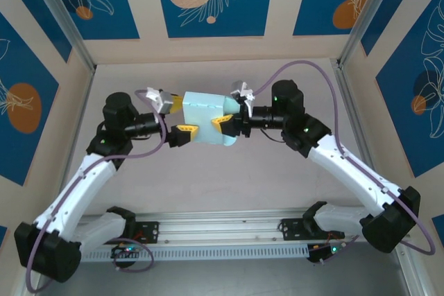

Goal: Fold the paper box

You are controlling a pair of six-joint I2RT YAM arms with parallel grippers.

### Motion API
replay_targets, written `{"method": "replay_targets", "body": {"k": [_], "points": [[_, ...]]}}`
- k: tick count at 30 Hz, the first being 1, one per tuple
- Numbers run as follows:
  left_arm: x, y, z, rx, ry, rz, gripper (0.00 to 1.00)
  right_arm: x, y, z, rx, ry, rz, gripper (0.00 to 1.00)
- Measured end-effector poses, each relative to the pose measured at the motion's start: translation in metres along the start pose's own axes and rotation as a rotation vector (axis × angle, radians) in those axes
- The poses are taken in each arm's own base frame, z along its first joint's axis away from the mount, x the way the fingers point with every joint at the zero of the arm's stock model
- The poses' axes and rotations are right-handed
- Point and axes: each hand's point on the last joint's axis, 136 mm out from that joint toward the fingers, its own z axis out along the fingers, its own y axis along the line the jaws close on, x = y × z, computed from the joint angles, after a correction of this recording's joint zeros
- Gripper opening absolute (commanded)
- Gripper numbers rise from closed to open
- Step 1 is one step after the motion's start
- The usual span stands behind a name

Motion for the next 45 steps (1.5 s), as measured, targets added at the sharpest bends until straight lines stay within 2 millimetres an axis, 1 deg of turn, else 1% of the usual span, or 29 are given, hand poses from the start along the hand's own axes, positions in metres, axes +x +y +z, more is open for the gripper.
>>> {"method": "replay_targets", "body": {"k": [3, 4, 6, 8, 11, 13, 15, 16, 17, 19, 21, 22, 25, 27, 29, 31, 33, 35, 40, 42, 45], "points": [[-0.003, 0.013, -0.015, -0.158, 0.004, 0.004, 1.00, -0.005, -0.003, -0.004, 0.055, 0.106, -0.019, 0.20], [-0.001, 0.018, -0.018, -0.198, 0.014, -0.001, 1.00, -0.003, -0.004, -0.003, 0.069, 0.146, -0.022, 0.20], [0.011, 0.025, -0.020, -0.248, 0.043, -0.014, 1.00, 0.005, -0.008, 0.001, 0.108, 0.240, -0.027, 0.20], [0.032, 0.032, -0.019, -0.274, 0.086, -0.039, 1.00, 0.019, -0.014, 0.008, 0.152, 0.355, -0.038, 0.16], [0.070, 0.036, -0.019, -0.294, 0.146, -0.071, 1.00, 0.047, -0.027, 0.023, 0.216, 0.541, -0.070, 0.15], [0.088, 0.036, -0.022, -0.314, 0.162, -0.073, 1.00, 0.068, -0.036, 0.032, 0.240, 0.663, -0.090, 0.15], [0.097, 0.035, -0.028, -0.340, 0.152, -0.057, 1.00, 0.086, -0.046, 0.039, 0.252, 0.760, -0.107, 0.16], [0.098, 0.035, -0.032, -0.360, 0.134, -0.040, 1.00, 0.095, -0.051, 0.042, 0.255, 0.807, -0.121, 0.16], [0.096, 0.035, -0.037, -0.386, 0.109, -0.020, 1.00, 0.104, -0.054, 0.045, 0.254, 0.848, -0.136, 0.19], [0.091, 0.038, -0.046, -0.446, 0.066, 0.006, 1.00, 0.118, -0.060, 0.048, 0.254, 0.917, -0.167, 0.20], [0.085, 0.047, -0.058, -0.540, 0.028, -0.004, 1.00, 0.129, -0.064, 0.055, 0.247, 0.977, -0.205, 0.20], [0.082, 0.055, -0.067, -0.612, 0.006, -0.027, 1.00, 0.134, -0.066, 0.059, 0.246, 1.003, -0.225, 0.20], [0.077, 0.078, -0.100, -0.846, -0.078, -0.136, 1.00, 0.157, -0.074, 0.074, 0.243, 1.100, -0.283, 0.20], [0.082, 0.087, -0.122, -0.972, -0.126, -0.206, 1.00, 0.177, -0.079, 0.081, 0.239, 1.169, -0.301, 0.23], [0.089, 0.092, -0.141, -1.070, -0.168, -0.262, 1.00, 0.200, -0.082, 0.086, 0.220, 1.241, -0.310, 0.27], [0.095, 0.094, -0.154, -1.135, -0.200, -0.300, 1.00, 0.214, -0.084, 0.088, 0.205, 1.288, -0.315, 0.28], [0.098, 0.095, -0.161, -1.175, -0.215, -0.325, 1.00, 0.221, -0.084, 0.088, 0.196, 1.314, -0.325, 0.31], [0.100, 0.096, -0.166, -1.198, -0.229, -0.344, 1.00, 0.222, -0.084, 0.088, 0.193, 1.318, -0.336, 0.33], [0.100, 0.098, -0.169, -1.214, -0.248, -0.368, 1.00, 0.224, -0.080, 0.091, 0.180, 1.324, -0.351, 0.45], [0.101, 0.098, -0.169, -1.215, -0.249, -0.373, 1.00, 0.229, -0.081, 0.092, 0.175, 1.335, -0.347, 0.50], [0.105, 0.099, -0.168, -1.218, -0.249, -0.388, 1.00, 0.238, -0.083, 0.094, 0.163, 1.358, -0.346, 0.60]]}}
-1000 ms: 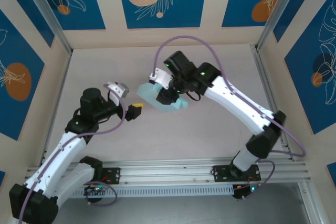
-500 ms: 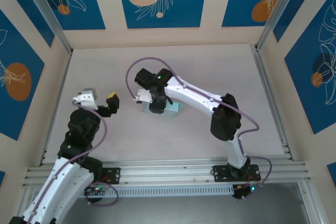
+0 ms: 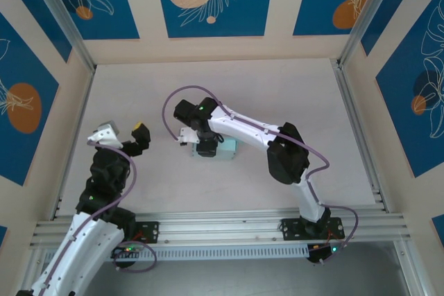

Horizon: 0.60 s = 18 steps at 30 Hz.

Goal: Fold the paper box

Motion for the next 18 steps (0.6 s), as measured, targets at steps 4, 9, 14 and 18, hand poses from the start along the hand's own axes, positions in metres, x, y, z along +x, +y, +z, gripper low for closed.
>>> {"method": "replay_targets", "body": {"k": [4, 9, 14, 18], "points": [[0.005, 0.002, 0.002, -0.009, 0.013, 0.001, 1.00, 0.000, 0.001, 0.008, -0.008, 0.013, -0.009, 0.68], [0.007, 0.003, 0.004, -0.013, 0.020, 0.005, 1.00, -0.002, 0.002, 0.008, -0.007, 0.010, -0.013, 0.77], [0.011, 0.002, 0.006, -0.011, 0.035, 0.012, 1.00, -0.009, -0.001, 0.001, 0.008, -0.015, -0.004, 1.00], [0.019, 0.000, 0.010, 0.002, 0.070, 0.038, 1.00, -0.020, -0.008, -0.012, 0.036, -0.069, 0.010, 1.00]]}}
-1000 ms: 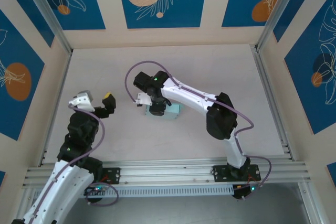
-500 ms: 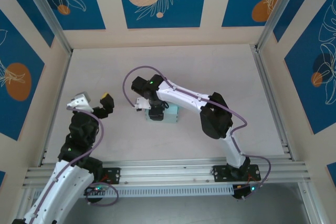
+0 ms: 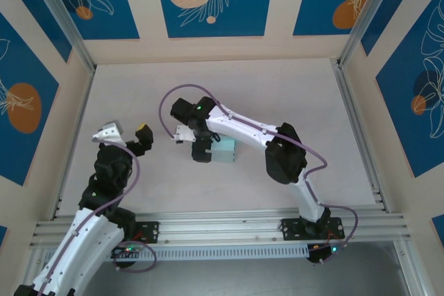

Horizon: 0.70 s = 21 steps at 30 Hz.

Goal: Fold the paper box

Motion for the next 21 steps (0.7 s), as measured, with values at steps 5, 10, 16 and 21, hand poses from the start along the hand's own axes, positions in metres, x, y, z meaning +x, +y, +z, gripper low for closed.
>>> {"method": "replay_targets", "body": {"k": [5, 10, 16, 21], "points": [[0.007, -0.011, 0.007, 0.038, 0.074, 0.057, 0.98, -0.015, -0.013, -0.039, 0.068, -0.133, 0.056, 0.99], [0.007, -0.044, 0.020, 0.140, 0.232, 0.141, 1.00, -0.008, -0.037, -0.112, 0.194, -0.325, 0.255, 0.99], [0.023, -0.087, 0.041, 0.288, 0.454, 0.167, 1.00, 0.076, -0.064, -0.169, 0.255, -0.442, 0.762, 0.71], [0.053, -0.103, 0.034, 0.381, 0.585, 0.170, 1.00, 0.144, -0.036, -0.147, 0.198, -0.387, 1.058, 0.68]]}}
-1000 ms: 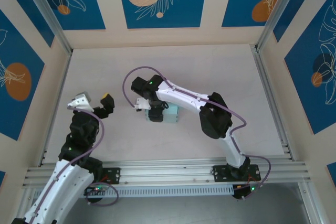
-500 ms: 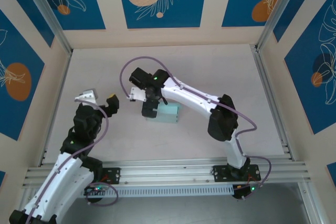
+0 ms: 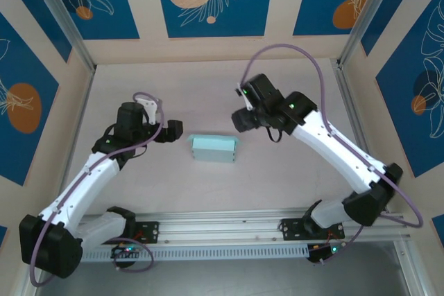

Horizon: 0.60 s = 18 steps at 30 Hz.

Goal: Fold the paper box

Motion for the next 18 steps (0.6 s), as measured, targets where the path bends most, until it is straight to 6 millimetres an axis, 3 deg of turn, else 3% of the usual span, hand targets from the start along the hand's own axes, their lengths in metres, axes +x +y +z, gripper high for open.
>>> {"method": "replay_targets", "body": {"k": [4, 7, 11, 18], "points": [[0.006, -0.019, 0.000, 0.068, 0.020, 0.027, 1.00, 0.056, -0.010, 0.021, -0.031, 0.131, 0.143, 0.65], [0.008, -0.033, 0.000, 0.128, 0.016, 0.043, 1.00, 0.077, -0.012, 0.035, -0.055, 0.198, 0.209, 0.65], [0.018, -0.033, 0.001, 0.141, 0.015, 0.046, 1.00, 0.075, 0.000, 0.040, -0.124, 0.195, 0.233, 0.62], [0.027, -0.026, 0.007, 0.120, 0.031, 0.091, 0.79, 0.067, 0.017, 0.065, -0.192, 0.223, 0.197, 0.54]]}}
